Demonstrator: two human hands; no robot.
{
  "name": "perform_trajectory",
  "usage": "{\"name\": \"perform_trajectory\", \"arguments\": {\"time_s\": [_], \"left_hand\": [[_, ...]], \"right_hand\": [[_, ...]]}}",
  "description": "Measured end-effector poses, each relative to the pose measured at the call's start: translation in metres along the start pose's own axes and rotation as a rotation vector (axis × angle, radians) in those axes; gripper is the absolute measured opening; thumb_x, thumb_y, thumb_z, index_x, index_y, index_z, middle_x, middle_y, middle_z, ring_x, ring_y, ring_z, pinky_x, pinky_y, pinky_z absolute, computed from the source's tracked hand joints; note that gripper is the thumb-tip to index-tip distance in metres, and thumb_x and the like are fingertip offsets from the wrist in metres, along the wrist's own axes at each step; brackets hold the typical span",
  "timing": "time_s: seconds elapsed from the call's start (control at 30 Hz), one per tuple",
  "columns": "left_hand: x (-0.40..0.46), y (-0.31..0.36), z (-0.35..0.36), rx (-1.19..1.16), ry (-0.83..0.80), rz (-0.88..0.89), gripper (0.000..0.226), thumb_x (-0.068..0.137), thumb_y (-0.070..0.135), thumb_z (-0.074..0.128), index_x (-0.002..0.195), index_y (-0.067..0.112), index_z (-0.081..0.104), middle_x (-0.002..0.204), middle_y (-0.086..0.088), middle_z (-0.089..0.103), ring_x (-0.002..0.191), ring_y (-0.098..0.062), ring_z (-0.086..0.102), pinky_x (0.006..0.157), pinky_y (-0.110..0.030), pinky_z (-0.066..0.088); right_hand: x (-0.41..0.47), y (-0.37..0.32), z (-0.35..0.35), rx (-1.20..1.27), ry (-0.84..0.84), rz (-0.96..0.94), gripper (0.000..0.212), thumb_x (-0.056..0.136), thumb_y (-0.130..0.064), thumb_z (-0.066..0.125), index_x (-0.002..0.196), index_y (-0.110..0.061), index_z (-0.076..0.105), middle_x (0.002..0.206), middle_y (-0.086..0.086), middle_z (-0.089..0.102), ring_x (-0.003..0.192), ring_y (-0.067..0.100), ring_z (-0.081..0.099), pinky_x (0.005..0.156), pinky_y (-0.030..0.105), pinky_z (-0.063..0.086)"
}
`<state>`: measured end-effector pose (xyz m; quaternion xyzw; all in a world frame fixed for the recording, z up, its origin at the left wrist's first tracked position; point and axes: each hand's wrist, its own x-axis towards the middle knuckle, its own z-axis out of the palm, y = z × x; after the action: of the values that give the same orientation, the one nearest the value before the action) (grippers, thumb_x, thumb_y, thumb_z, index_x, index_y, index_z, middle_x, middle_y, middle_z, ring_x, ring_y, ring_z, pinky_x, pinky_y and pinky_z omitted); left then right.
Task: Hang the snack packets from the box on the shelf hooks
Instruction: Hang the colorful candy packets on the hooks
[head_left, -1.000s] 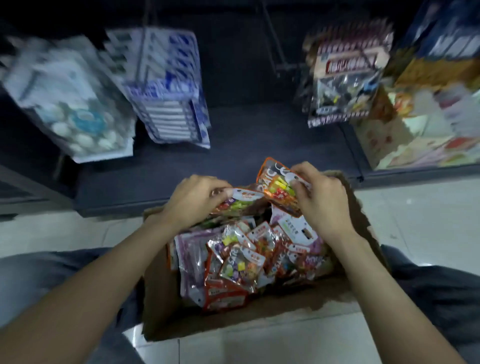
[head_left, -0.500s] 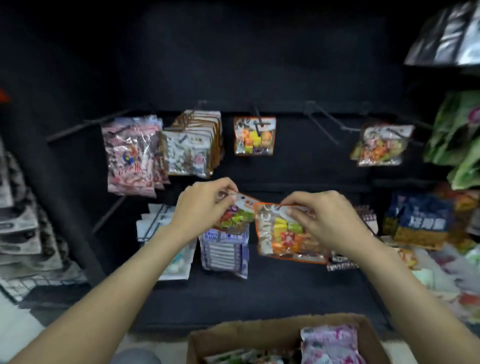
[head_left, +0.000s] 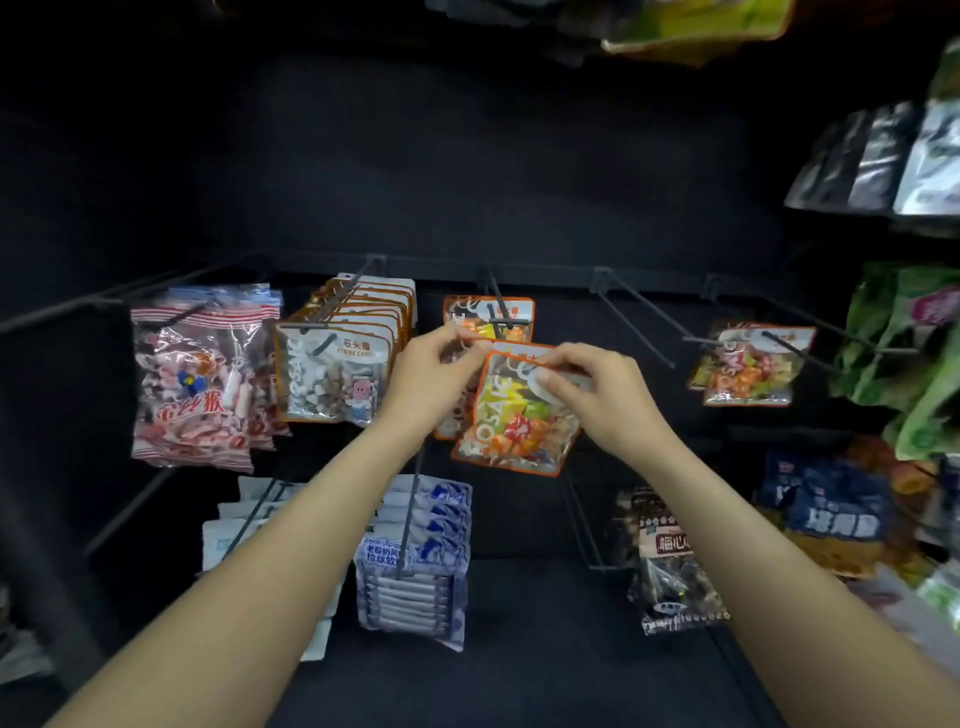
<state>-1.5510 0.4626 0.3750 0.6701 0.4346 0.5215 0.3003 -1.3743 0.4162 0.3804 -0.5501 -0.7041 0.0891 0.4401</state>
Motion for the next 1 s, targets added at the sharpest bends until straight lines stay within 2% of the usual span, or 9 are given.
{"name": "perform_trajectory", "arguments": {"time_s": [0.13, 0.33, 0.43, 0.6, 0.67, 0.73, 0.8, 0.93, 1.0], "left_hand": [[0.011, -0.005, 0.015, -0.039, 0.075, 0.003, 0.008, 0.092, 0.026, 0.058, 0.095, 0.025, 0.065, 0.098, 0.007, 0.067, 0.096, -0.01, 0.061, 0.089, -0.034, 0.05], [0.019, -0.021, 0.012, -0.023, 0.096, 0.056, 0.008, 0.092, 0.025, 0.059, 0.095, 0.028, 0.066, 0.089, 0.016, 0.066, 0.088, 0.0, 0.061, 0.075, -0.019, 0.048], [0.029, -0.028, 0.013, 0.137, 0.096, 0.097, 0.008, 0.092, 0.03, 0.06, 0.095, 0.027, 0.067, 0.08, 0.019, 0.062, 0.079, 0.0, 0.058, 0.064, -0.014, 0.042], [0.066, -0.036, 0.021, 0.385, 0.195, 0.131, 0.019, 0.091, 0.031, 0.06, 0.105, 0.021, 0.07, 0.088, 0.01, 0.064, 0.079, -0.006, 0.055, 0.056, -0.013, 0.033], [0.08, -0.04, 0.027, 0.436, 0.206, 0.119, 0.022, 0.092, 0.031, 0.059, 0.109, 0.02, 0.068, 0.099, 0.004, 0.069, 0.086, -0.011, 0.061, 0.063, -0.018, 0.038], [0.094, -0.043, 0.031, 0.441, 0.205, 0.077, 0.021, 0.091, 0.03, 0.06, 0.109, 0.021, 0.066, 0.104, 0.002, 0.069, 0.094, -0.015, 0.062, 0.07, -0.024, 0.043], [0.101, -0.043, 0.033, 0.39, 0.215, 0.068, 0.021, 0.09, 0.029, 0.062, 0.11, 0.021, 0.064, 0.11, 0.001, 0.066, 0.1, -0.015, 0.061, 0.079, -0.027, 0.047], [0.072, -0.025, 0.017, 0.18, 0.263, 0.177, 0.016, 0.095, 0.025, 0.053, 0.108, 0.022, 0.062, 0.112, 0.002, 0.061, 0.103, -0.01, 0.054, 0.086, -0.022, 0.041], [0.053, -0.015, 0.003, 0.066, 0.139, 0.178, 0.016, 0.096, 0.029, 0.05, 0.094, 0.026, 0.065, 0.101, 0.006, 0.066, 0.096, -0.009, 0.059, 0.084, -0.026, 0.044]], "right_hand": [[0.014, 0.006, 0.006, 0.038, 0.018, 0.008, 0.009, 0.092, -0.019, 0.06, 0.087, -0.026, 0.06, 0.096, -0.006, 0.063, 0.092, 0.009, 0.059, 0.077, 0.024, 0.044], [0.022, 0.014, 0.017, -0.02, 0.0, 0.012, 0.005, 0.094, -0.021, 0.057, 0.091, -0.025, 0.059, 0.1, -0.004, 0.064, 0.096, 0.012, 0.059, 0.079, 0.028, 0.046], [0.025, 0.019, 0.023, -0.163, 0.03, 0.0, 0.011, 0.094, -0.026, 0.057, 0.1, -0.021, 0.064, 0.102, -0.006, 0.06, 0.098, 0.014, 0.058, 0.079, 0.032, 0.045], [0.026, 0.031, 0.03, -0.404, 0.097, -0.159, 0.012, 0.089, -0.025, 0.064, 0.095, -0.016, 0.069, 0.134, -0.001, 0.043, 0.115, 0.017, 0.043, 0.072, 0.033, 0.045], [0.027, 0.036, 0.03, -0.47, 0.102, -0.22, 0.011, 0.088, -0.025, 0.065, 0.094, -0.016, 0.07, 0.126, 0.0, 0.051, 0.111, 0.02, 0.048, 0.07, 0.031, 0.042], [0.031, 0.035, 0.028, -0.426, 0.095, -0.282, 0.01, 0.089, -0.024, 0.064, 0.094, -0.018, 0.071, 0.101, -0.003, 0.063, 0.093, 0.021, 0.058, 0.07, 0.03, 0.038], [0.035, 0.026, 0.027, -0.358, 0.081, -0.331, 0.008, 0.089, -0.022, 0.063, 0.092, -0.019, 0.07, 0.085, -0.009, 0.064, 0.082, 0.017, 0.062, 0.068, 0.029, 0.037], [0.035, 0.011, 0.031, -0.188, 0.086, -0.292, 0.008, 0.086, -0.023, 0.068, 0.092, -0.02, 0.073, 0.086, -0.011, 0.068, 0.083, 0.009, 0.064, 0.071, 0.03, 0.048], [0.034, 0.009, 0.034, -0.121, 0.093, -0.218, 0.007, 0.084, -0.023, 0.071, 0.09, -0.021, 0.074, 0.086, -0.014, 0.068, 0.084, 0.004, 0.063, 0.074, 0.027, 0.05]]}}
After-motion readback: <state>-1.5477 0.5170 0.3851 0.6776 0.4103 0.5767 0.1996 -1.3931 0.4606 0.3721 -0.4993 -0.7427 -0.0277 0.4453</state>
